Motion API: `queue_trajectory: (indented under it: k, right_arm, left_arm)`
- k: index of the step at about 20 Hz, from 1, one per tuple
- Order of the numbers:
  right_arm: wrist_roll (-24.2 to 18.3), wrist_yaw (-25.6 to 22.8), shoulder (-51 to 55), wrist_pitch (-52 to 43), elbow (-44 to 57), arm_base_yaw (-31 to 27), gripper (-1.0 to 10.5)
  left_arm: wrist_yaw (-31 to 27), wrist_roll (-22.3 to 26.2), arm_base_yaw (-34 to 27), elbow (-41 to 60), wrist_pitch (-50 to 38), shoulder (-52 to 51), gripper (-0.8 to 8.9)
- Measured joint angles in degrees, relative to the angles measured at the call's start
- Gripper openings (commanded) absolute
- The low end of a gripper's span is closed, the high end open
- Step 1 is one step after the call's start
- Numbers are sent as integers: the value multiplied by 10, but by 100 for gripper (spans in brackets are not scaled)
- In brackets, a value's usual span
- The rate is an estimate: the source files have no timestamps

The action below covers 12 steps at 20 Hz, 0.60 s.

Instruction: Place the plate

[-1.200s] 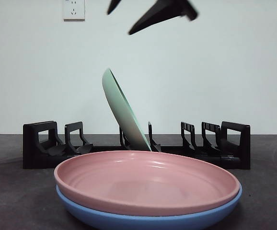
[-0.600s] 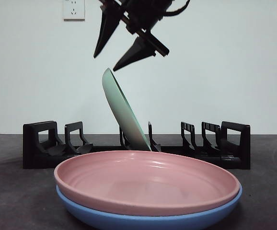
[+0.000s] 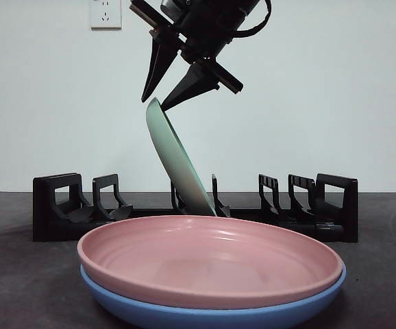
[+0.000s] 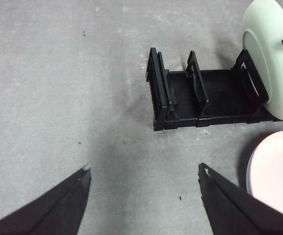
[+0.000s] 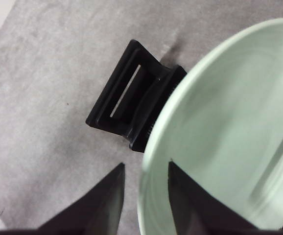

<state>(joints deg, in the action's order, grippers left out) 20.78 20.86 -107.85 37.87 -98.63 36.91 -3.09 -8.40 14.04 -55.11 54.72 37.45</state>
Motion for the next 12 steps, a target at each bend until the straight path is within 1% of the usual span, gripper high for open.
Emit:
queue_trajectory:
  k: [2, 6, 8, 12]
  right_arm:
    - [0, 0, -2, 1, 0, 0, 131]
    - [0, 0, -8, 3, 0, 0, 82]
    - [0, 2, -8, 3, 0, 0, 15]
    - [1, 5, -8, 5, -1, 3, 13]
  left_arm:
    - [0, 0, 0, 0, 0, 0, 344]
    - [0, 0, 0, 0, 0, 0, 344]
    - [0, 0, 0, 0, 0, 0, 344]
    - [0, 0, 0, 0, 0, 0, 344]
